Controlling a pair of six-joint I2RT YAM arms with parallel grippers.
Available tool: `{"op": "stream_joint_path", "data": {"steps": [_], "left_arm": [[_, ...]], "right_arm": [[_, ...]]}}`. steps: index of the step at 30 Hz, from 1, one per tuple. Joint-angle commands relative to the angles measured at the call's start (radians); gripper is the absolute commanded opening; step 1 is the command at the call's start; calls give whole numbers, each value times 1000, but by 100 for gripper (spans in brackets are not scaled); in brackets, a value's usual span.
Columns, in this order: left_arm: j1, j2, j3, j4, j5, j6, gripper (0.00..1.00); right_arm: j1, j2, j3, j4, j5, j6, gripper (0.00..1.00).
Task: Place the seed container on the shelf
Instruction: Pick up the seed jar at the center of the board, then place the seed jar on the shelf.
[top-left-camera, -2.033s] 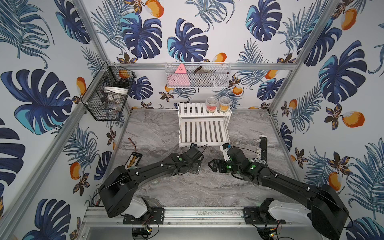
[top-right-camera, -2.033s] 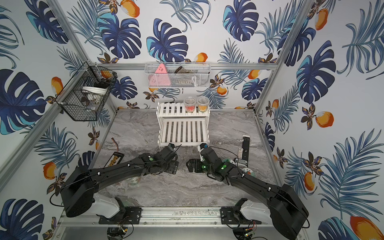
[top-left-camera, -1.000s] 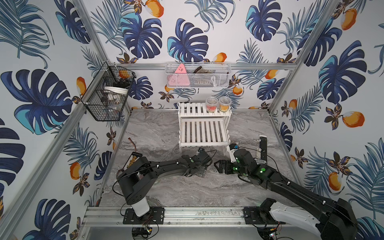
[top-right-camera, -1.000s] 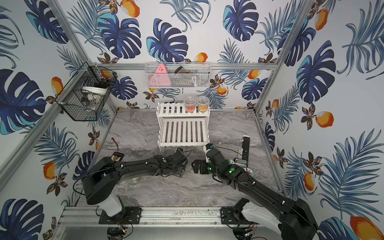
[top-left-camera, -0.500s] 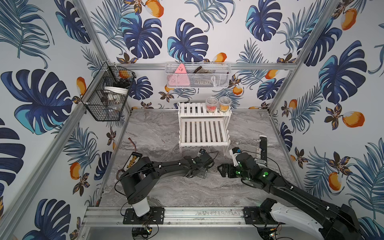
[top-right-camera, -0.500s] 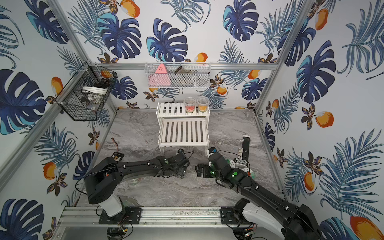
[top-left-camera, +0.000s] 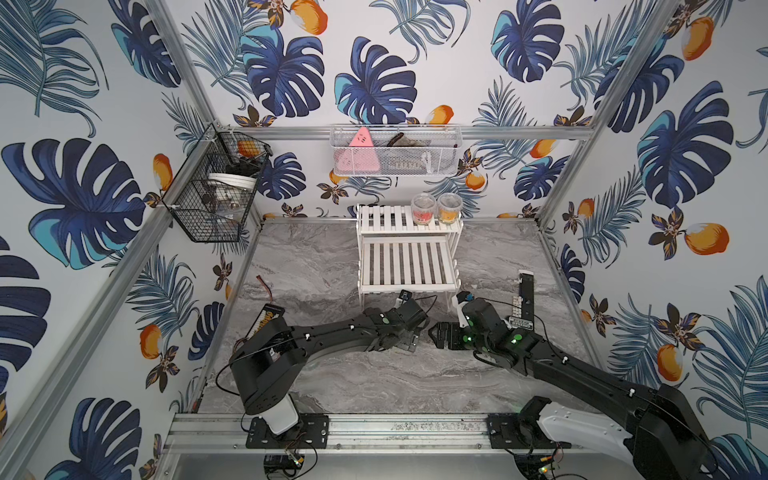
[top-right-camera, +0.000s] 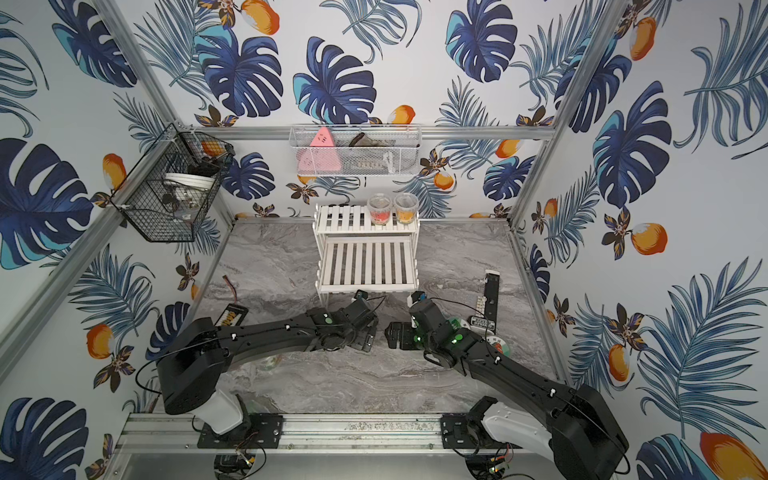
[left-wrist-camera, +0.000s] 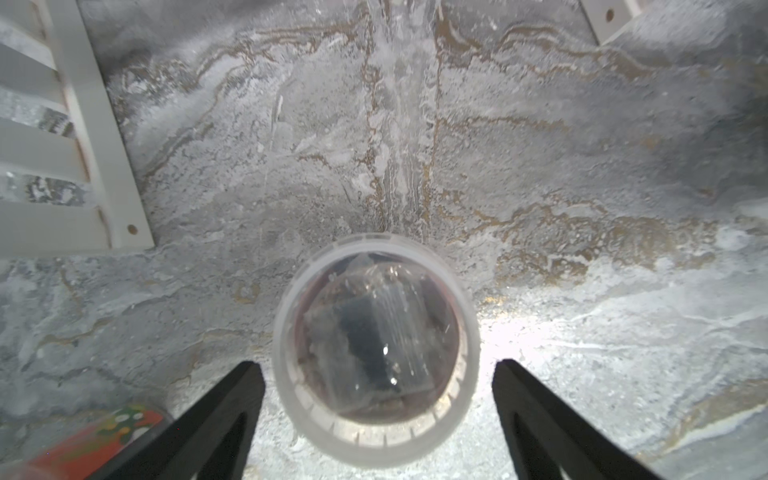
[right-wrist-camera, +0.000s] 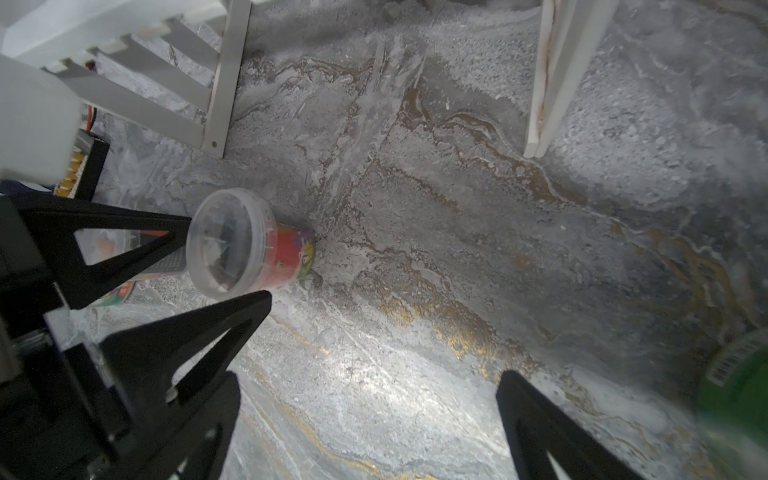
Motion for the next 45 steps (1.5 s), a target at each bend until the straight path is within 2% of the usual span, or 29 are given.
{"op": "stream_joint_path", "data": {"steps": [1, 8, 16, 26, 31, 37, 45], "left_arm": [[5, 18, 27, -1, 0, 18, 96], [5, 63, 43, 6, -7, 8, 92], [6, 19, 2, 17, -28, 2, 82], [2, -14, 11, -21, -34, -7, 79], [1, -75, 42, -75, -20, 1, 79], [1, -127, 148, -216, -18, 13, 77], [0, -142, 436, -414, -47, 56, 77]], "right_arm": [[-5, 8, -1, 39, -9, 15, 100], [-17, 3, 4, 14, -10, -2, 100], [-22, -47, -28, 1, -11, 9, 100], [-24, -68, -27, -9, -11, 5, 100], [-29, -70, -7, -37, -4, -8, 100], [-37, -122, 43, -76, 5, -31, 100], [-57, -159, 195, -167, 29, -106, 100]]}}
